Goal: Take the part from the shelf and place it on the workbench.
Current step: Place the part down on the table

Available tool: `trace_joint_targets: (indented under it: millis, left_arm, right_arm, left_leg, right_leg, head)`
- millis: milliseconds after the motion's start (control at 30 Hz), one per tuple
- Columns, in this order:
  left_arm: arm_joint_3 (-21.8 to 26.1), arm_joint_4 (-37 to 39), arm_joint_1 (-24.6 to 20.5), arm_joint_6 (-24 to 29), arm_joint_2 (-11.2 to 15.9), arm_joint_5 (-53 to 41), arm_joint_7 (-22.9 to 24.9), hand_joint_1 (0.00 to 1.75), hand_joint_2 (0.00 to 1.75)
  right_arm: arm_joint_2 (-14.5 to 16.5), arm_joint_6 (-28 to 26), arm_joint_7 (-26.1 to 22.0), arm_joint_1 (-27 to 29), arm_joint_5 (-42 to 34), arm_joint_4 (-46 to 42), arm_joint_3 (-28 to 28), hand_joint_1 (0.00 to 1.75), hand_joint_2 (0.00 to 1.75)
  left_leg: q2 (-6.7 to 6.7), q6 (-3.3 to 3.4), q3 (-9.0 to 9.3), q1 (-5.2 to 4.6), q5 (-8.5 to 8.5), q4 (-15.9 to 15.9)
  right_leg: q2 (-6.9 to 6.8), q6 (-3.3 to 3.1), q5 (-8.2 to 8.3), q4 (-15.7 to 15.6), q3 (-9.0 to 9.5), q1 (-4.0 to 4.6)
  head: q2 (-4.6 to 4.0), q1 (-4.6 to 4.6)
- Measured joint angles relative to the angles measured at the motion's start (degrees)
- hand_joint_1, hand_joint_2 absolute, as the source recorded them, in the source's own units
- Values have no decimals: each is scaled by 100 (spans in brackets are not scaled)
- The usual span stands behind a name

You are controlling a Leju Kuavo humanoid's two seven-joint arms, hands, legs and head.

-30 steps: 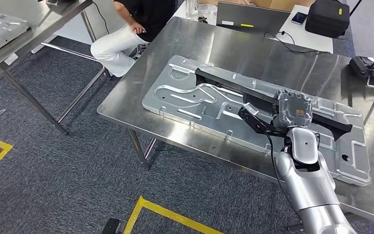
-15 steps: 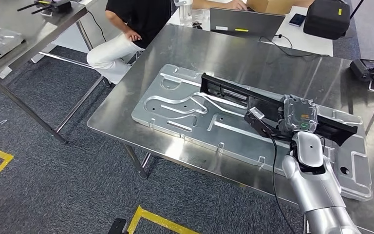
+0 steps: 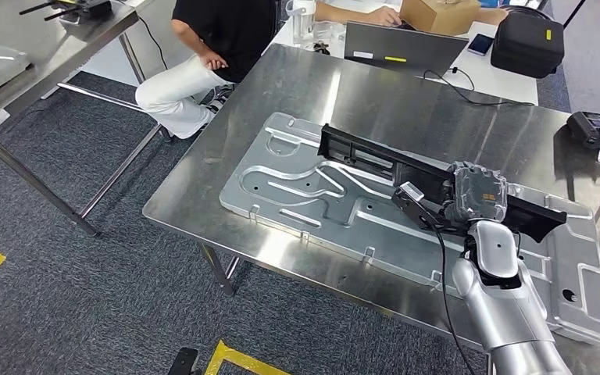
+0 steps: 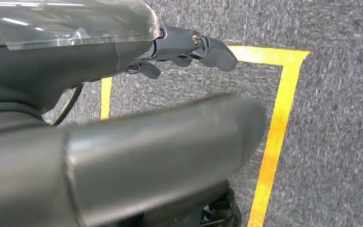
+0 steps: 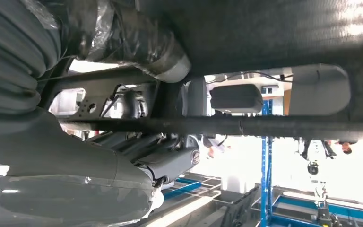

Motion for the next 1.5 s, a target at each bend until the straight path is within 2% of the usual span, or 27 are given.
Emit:
trace_joint_targets:
  millis: [33,67,100,167,233,300,400,433,500,567,600,633,667,733,900,967,1033,1067,1100,1133,1167,1233,1267,1333,1400,1433,1500]
  left_arm:
    - [-7,0,3,-4,1,-2,3,0,175]
    - [-19,0,9,-12,1,-8,8,0,131]
    - [-34,0,12,-21,0,-14,13,0,87]
    - [-64,0,10,-34,-9,-15,13,0,0]
    - [-77,0,-4,-40,-22,4,-6,0,0]
    - [-80,0,-13,-53,-28,27,-20,0,0]
    - [-84,0,-20,-79,-26,51,-28,0,0]
    - [-85,0,-23,-83,-25,55,-30,0,0]
    - [-87,0,-18,-95,-25,62,-31,0,0]
    - [-88,0,-4,-106,-25,66,-31,0,0]
    - [-88,0,2,-109,-23,67,-31,0,0]
    - [-88,0,4,-113,-20,68,-31,0,0]
    - [-88,0,2,-115,-17,70,-31,0,0]
    - [-89,0,-11,-120,-17,74,-31,0,0]
    - [-90,0,-16,-126,-22,82,-31,0,0]
    - [-90,0,-23,-126,-23,82,-31,0,0]
    - [-90,0,-18,-126,-22,82,-31,0,0]
    - [-90,0,-15,-126,-21,82,-31,0,0]
    - [-90,0,-13,-126,-21,82,-31,0,0]
    - [-90,0,-14,-126,-21,82,-31,0,0]
    - [-90,0,-16,-126,-23,82,-31,0,0]
    - [-90,1,-24,-128,-41,82,-31,0,0]
    - [-90,2,-29,-129,-49,82,-31,0,0]
    - [-90,2,-32,-131,-55,82,-31,0,0]
    - [-91,2,-31,-132,-53,82,-32,0,0]
    - [-91,2,-33,-133,-51,82,-32,0,0]
    - [-92,2,-33,-134,-49,84,-32,0,0]
  right_arm:
    - [-8,-1,0,26,-4,1,-5,0,0]
    - [-13,-1,-1,47,-8,0,-9,0,0]
    - [-16,-2,-1,59,-10,-1,-12,0,0]
    - [-20,-4,-1,65,-13,-5,-23,0,0]
    - [-28,-8,-1,63,-22,-19,-37,0,0]
    - [-34,-15,-2,67,-38,-34,-45,0,0]
    - [-41,-20,-8,85,-68,-70,-56,0,0]
    - [-43,-20,-11,90,-73,-79,-60,0,0]
    - [-42,-20,-18,101,-79,-80,-65,0,0]
    - [-41,-19,-22,113,-86,-80,-71,0,0]
    - [-41,-19,-26,117,-92,-80,-75,0,0]
    - [-42,-18,-30,121,-99,-80,-81,0,0]
    - [-42,-17,-34,124,-105,-81,-85,0,0]
    - [-49,-15,-36,128,-113,-87,-97,0,0]
    - [-68,-14,-45,150,-120,-114,-135,0,0]
    - [-78,-13,-50,156,-121,-118,-153,0,0]
    - [-82,-11,-51,183,-122,-119,-165,0,0]
    - [-83,-11,-51,201,-122,-118,-167,0,0]
    - [-83,-11,-51,211,-123,-119,-170,0,0]
    - [-83,-11,-51,216,-123,-121,-173,0,0]
    - [-85,-11,-52,211,-123,-128,-177,0,0]
    - [-89,-11,-53,194,-123,-149,-180,0,0]
    - [-92,-12,-54,186,-123,-157,-181,0,0]
    - [-93,-13,-54,174,-123,-166,-182,0,0]
    - [-92,-14,-54,170,-123,-187,-183,0,0]
    - [-92,-14,-54,168,-124,-197,-183,0,0]
    - [-91,-12,-54,166,-127,-205,-183,0,0]
  left_leg:
    - [-2,10,16,-4,-17,2]
    - [-3,11,40,-7,-36,5]
    - [-4,6,70,-8,-58,8]
    - [-5,-19,136,-12,-102,14]
    - [-7,-62,163,-30,-132,22]
    - [-7,-120,170,-38,-146,15]
    - [1,-211,139,-39,-254,136]
    - [3,-238,46,-34,-383,353]
    - [4,-283,-300,-5,-737,1083]
    - [5,-314,-590,20,-881,1624]
    - [6,-323,-589,30,-781,1585]
    - [7,-327,-469,41,-581,1309]
    - [10,-330,-285,51,-366,893]
    - [3,-306,24,42,-129,243]
    - [-12,-113,84,18,-110,75]
    - [-10,-49,91,24,-98,52]
    - [-9,-22,89,2,-107,53]
    - [-9,-14,92,-13,-113,54]
    - [-10,-9,97,-27,-117,55]
    - [-11,-5,110,-41,-123,55]
    - [-12,-5,126,-52,-131,55]
    - [-13,-20,144,-69,-147,57]
    - [-13,-38,143,-67,-152,57]
    - [-12,-87,141,-53,-152,46]
    - [-9,-142,142,-60,-184,74]
    - [-7,-172,95,-64,-271,196]
    - [-2,-237,-153,-43,-591,761]
  right_leg:
    - [-1,11,-50,279,-188,0]
    - [-3,13,20,358,-281,0]
    - [-5,6,206,206,-257,0]
    - [-8,-46,682,-551,41,8]
    - [-9,-106,904,-1125,279,38]
    - [-3,-149,904,-1237,317,67]
    - [-10,-231,932,-1316,383,12]
    - [-21,-257,938,-1340,409,-7]
    - [-39,-292,926,-1344,428,-5]
    - [-40,-294,910,-1336,437,-4]
    - [-35,-285,897,-1329,447,-8]
    - [-30,-269,879,-1315,460,-15]
    - [-25,-244,853,-1291,471,-24]
    - [-13,-178,803,-1230,461,-15]
    - [-9,-32,724,-1149,422,-22]
    - [-23,5,434,-657,200,-30]
    - [-25,21,106,103,-186,-31]
    - [-26,16,63,339,-321,-29]
    - [-26,1,126,382,-366,-24]
    - [-25,-28,292,196,-297,-12]
    - [-24,-77,525,-184,-130,14]
    - [-31,-192,832,-928,211,78]
    - [-37,-232,888,-1139,303,109]
    - [-48,-257,882,-1227,330,140]
    - [-60,-278,924,-1331,395,92]
    - [-74,-290,951,-1394,436,62]
    - [-105,-306,978,-1469,490,34]
  head:
    - [1,1]
    - [0,1]
    - [0,0]
    - [-1,0]
    - [0,-1]
    - [0,-2]
    - [-1,-7]
    - [-1,-9]
    - [-1,-13]
    - [-1,-12]
    - [-1,-12]
    - [-1,-12]
    - [0,-12]
    - [0,-10]
    - [0,-7]
    - [1,-4]
    - [0,-4]
    - [0,-5]
    - [1,-5]
    - [1,-5]
    - [1,-5]
    - [-1,-8]
    - [-1,-8]
    - [-1,-6]
    - [-1,-8]
    - [-1,-11]
    - [-1,-15]
